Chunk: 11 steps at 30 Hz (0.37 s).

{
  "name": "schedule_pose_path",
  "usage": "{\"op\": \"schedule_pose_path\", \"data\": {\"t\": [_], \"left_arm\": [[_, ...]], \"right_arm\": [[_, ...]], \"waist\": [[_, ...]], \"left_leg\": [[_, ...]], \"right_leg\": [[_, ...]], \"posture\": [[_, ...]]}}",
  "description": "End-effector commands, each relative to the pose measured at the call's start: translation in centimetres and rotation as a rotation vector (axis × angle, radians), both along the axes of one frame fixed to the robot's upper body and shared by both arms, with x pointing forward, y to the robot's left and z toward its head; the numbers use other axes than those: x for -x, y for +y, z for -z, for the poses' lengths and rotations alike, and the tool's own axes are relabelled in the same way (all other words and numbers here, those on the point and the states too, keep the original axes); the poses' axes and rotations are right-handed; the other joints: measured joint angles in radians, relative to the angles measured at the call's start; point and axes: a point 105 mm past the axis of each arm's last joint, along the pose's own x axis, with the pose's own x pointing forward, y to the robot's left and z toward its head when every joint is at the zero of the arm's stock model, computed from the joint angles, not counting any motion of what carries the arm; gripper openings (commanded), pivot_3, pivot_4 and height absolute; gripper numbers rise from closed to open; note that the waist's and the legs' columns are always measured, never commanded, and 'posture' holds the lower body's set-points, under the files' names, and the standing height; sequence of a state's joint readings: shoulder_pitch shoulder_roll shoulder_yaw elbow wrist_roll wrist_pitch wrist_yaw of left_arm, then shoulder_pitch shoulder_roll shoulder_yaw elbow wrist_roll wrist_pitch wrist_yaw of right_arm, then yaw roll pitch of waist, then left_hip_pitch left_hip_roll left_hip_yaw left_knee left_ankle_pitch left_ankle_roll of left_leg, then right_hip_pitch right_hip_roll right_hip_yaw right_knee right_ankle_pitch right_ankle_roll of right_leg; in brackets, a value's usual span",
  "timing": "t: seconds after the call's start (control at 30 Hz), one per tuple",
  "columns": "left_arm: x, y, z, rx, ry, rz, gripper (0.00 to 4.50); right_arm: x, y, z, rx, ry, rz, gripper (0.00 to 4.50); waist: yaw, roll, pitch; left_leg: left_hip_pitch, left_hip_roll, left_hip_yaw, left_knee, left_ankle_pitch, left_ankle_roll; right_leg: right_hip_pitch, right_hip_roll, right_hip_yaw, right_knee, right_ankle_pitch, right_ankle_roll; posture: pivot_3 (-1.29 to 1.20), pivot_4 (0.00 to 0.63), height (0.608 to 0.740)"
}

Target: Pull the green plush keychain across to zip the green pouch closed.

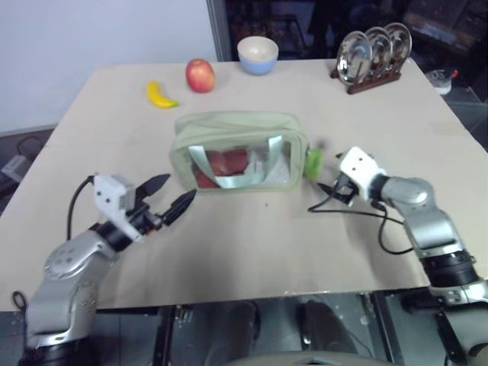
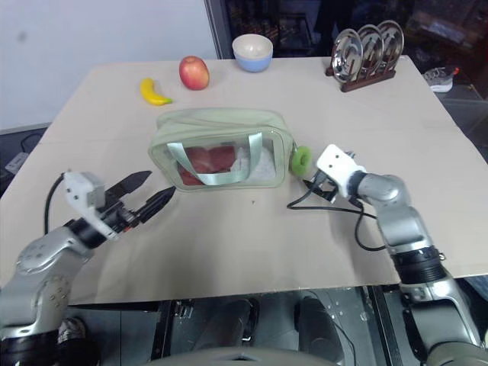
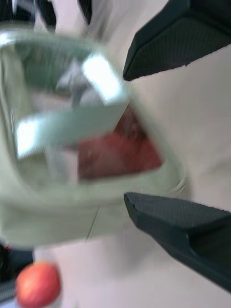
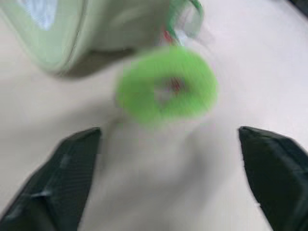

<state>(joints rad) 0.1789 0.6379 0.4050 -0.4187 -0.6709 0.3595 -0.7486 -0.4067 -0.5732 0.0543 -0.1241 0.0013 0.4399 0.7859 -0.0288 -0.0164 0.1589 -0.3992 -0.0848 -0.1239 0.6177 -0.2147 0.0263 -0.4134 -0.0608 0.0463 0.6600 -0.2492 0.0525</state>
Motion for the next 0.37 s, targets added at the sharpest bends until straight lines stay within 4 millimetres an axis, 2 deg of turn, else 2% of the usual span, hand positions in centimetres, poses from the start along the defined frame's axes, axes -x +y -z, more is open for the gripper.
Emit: {"op": "schedule_pose_path", "data": {"t": [0.03,0.27,0.37], "left_arm": [[2.7,-0.8,-0.9,-0.028,0.026,0.083,3.63],[5.7,-0.4,0.2,-0.089,0.133,0.104,3.63],[6.3,-0.5,0.3,-0.084,0.147,0.114,3.63]], "right_arm": [[2.0,-1.7,-1.9,-0.044,0.022,-0.042,4.44],[2.9,-4.2,-3.3,0.004,0.028,-0.066,4.44],[3.0,-4.7,-3.7,0.003,0.022,-0.058,4.44]], "waist": [[0.0,0.0,0.0],[0.002,0.002,0.002],[0.004,0.001,0.002]], "left_leg": [[0.0,0.0,0.0,0.0,0.0,0.0],[0.001,0.001,0.001,0.001,0.0,0.001],[0.001,0.001,0.002,0.001,-0.001,0.001]], "right_leg": [[0.0,0.0,0.0,0.0,0.0,0.0],[0.002,0.0,0.0,0.0,-0.002,-0.002],[0.002,0.0,-0.001,-0.001,-0.002,-0.002]], "posture": [[0.0,0.15,0.74],[0.0,0.15,0.74],[0.0,0.15,0.74]]}}
